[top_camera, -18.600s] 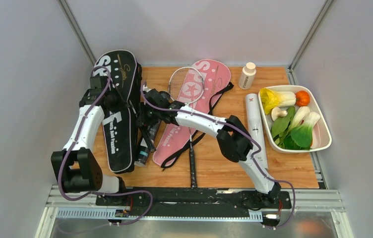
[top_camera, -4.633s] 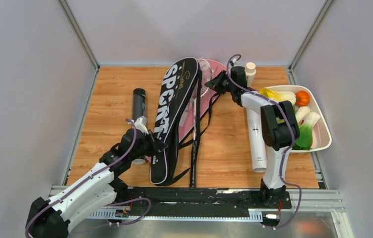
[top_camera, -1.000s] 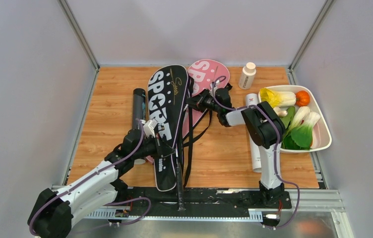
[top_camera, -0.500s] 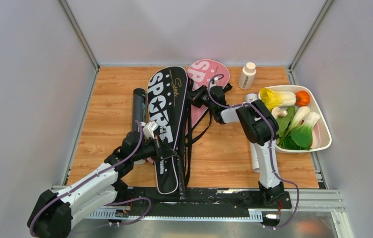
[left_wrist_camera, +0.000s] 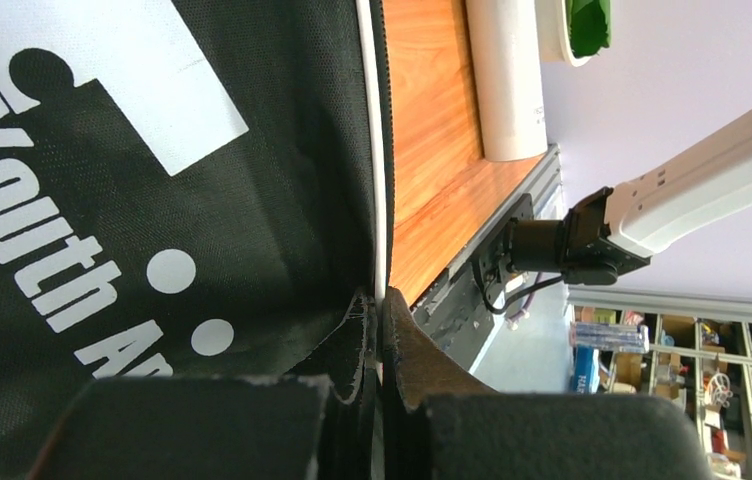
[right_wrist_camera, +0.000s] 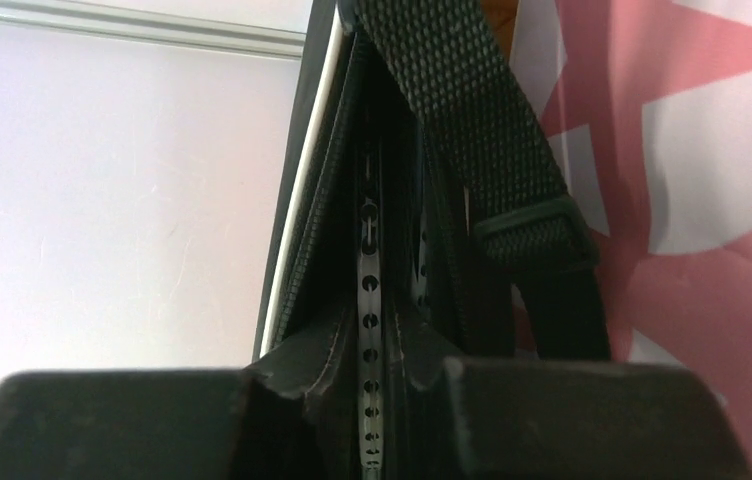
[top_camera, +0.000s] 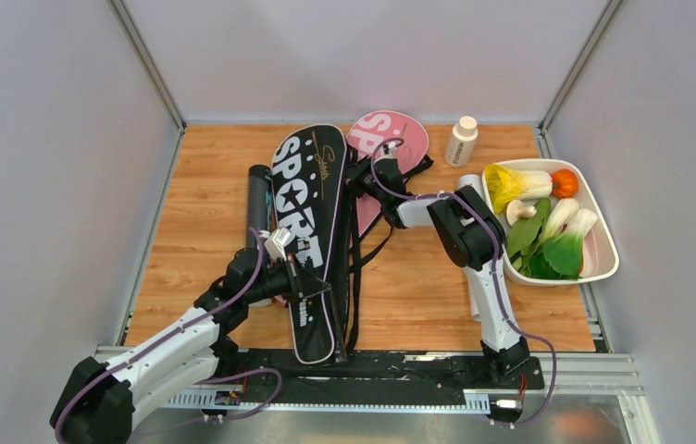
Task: Pack up the badminton gear
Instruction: Place the racket in the racket bag.
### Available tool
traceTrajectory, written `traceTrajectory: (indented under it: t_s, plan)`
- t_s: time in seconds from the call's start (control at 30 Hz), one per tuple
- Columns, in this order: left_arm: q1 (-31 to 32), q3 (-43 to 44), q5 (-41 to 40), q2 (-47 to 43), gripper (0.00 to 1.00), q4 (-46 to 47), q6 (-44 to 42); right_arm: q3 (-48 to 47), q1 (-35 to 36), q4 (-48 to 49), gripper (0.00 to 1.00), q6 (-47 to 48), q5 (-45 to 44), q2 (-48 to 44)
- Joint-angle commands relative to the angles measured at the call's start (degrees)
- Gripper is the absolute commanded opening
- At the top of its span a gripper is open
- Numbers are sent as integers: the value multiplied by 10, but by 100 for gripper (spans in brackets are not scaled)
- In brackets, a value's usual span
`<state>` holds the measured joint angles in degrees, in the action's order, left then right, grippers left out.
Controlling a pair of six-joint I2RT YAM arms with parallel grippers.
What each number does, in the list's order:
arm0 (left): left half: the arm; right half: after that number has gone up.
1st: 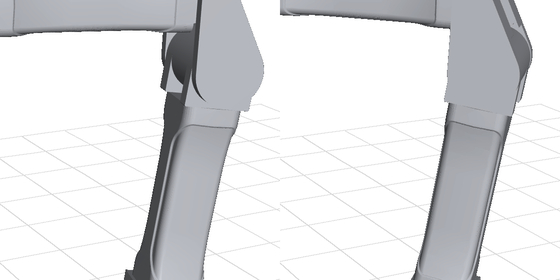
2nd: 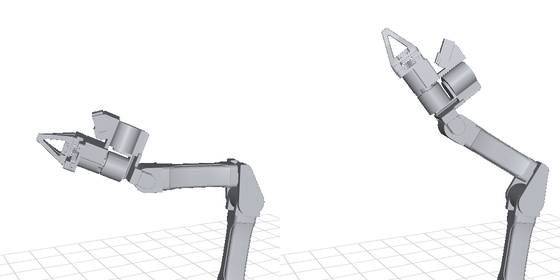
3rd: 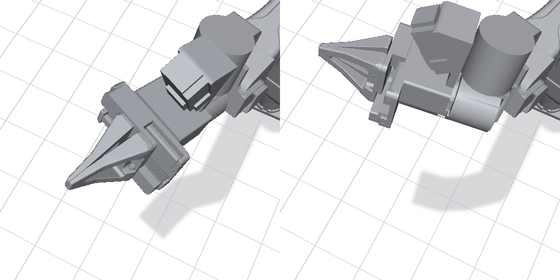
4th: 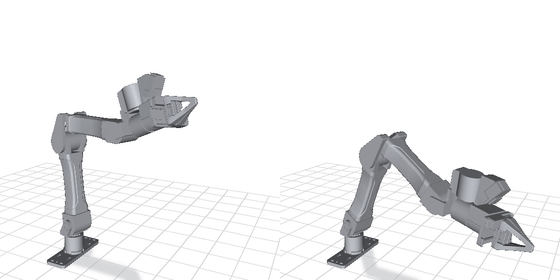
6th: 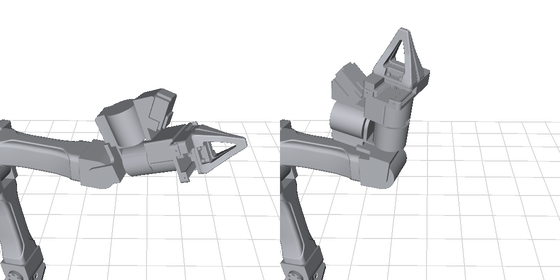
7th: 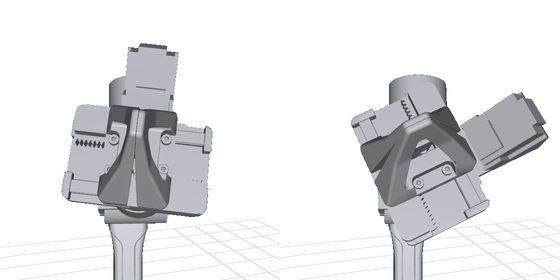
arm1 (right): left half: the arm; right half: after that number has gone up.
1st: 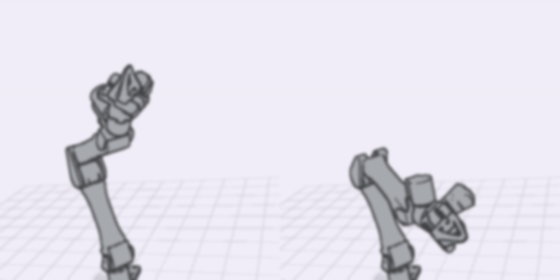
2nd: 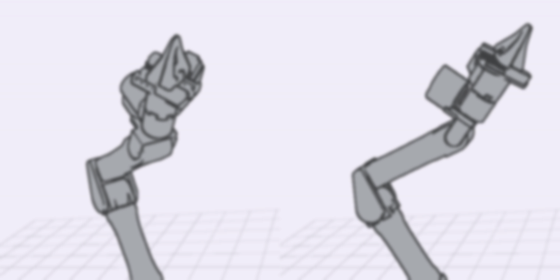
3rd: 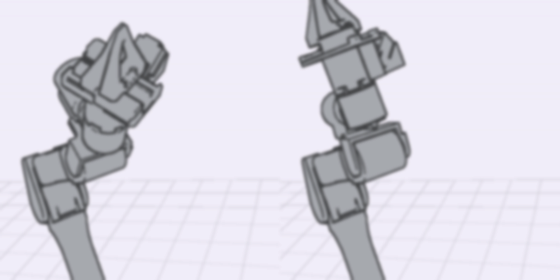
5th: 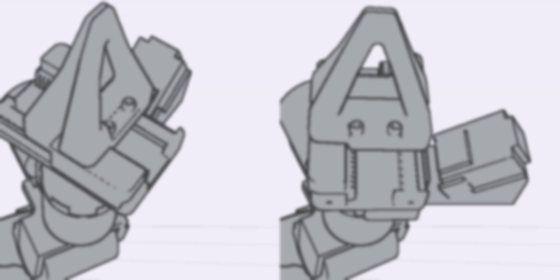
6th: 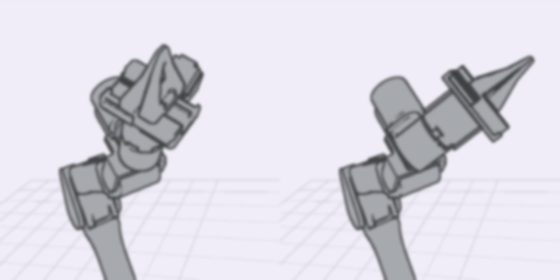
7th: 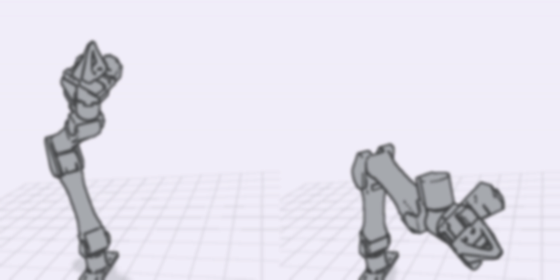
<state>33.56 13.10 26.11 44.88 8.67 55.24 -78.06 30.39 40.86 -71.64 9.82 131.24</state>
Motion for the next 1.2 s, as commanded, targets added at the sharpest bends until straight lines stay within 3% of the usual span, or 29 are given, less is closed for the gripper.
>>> traceTrajectory:
  t_s: [0.0, 0.1, 0.23, 0.5, 0.63, 0.87, 1.17]
  plan:
    - [2, -2, 3, 3, 0, 23, 10, -57, -1, -18, 26, 19, 53, 11]
    - [2, 3, -23, 6, 0, 22, 11, -53, -12, -99, 45, 77, 149, -16]
    - [2, 14, -40, 18, 0, 21, 9, 2, -37, -169, 56, 154, 261, -70]
    - [2, 28, -55, 39, 0, 32, 6, 144, -64, -319, 54, 314, 342, -211]
    - [2, 34, -59, 40, 0, 27, 3, 236, -50, -318, 49, 336, 341, -299]
    - [2, 36, -61, 40, 0, 27, 2, 349, 49, -248, 50, 295, 332, -408]
    - [2, 39, -58, 39, 0, 27, 2, 392, 137, -140, 52, 234, 328, -370]
